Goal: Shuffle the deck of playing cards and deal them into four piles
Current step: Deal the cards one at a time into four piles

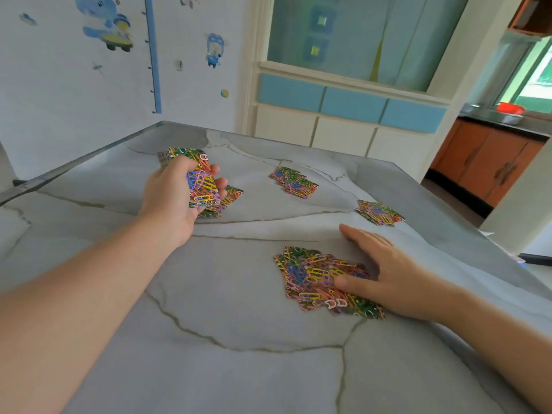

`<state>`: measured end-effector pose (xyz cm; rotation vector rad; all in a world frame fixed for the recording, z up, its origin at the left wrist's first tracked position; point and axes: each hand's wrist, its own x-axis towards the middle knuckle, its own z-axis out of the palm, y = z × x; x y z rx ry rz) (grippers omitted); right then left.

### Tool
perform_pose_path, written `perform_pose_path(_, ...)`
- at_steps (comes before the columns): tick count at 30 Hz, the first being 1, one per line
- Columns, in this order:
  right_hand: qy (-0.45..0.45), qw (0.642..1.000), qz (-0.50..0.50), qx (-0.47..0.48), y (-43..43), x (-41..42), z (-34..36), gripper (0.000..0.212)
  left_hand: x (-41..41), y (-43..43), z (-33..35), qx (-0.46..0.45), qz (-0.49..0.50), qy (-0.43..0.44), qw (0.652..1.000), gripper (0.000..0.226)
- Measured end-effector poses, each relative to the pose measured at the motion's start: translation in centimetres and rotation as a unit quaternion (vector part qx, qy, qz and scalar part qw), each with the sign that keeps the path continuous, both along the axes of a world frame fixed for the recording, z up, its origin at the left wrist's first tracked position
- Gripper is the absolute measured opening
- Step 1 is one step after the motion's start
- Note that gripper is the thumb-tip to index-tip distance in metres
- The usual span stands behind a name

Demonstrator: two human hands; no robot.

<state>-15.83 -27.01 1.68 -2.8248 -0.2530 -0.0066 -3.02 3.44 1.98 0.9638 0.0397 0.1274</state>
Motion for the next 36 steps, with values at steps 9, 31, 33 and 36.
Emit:
perform_pose_path(9,-0.018,1.000,0.013,-0.002,2.4,-0.5,-0.9,0.106,-0.7,-0.8,0.1,0.019,-0.027,-0.001,0.999,0.020)
perform_pose_path(31,0.021,0.997,-0.059,0.041,1.2,-0.9,0.7,0.092,-1.1,-1.2,0.6,-0.007,-0.058,0.003,0.998,0.023)
perform_pose_path(33,0.024,0.997,0.005,-0.071,3.7,-1.1,0.0,0.100,-1.7,-2.3,0.8,-0.006,-0.097,0.015,0.995,0.024)
perform_pose_path(36,-0.005,0.995,0.085,-0.052,6.6,-1.1,-0.8,0.088,-3.1,-4.5,0.8,0.017,-0.161,0.043,0.986,0.026)
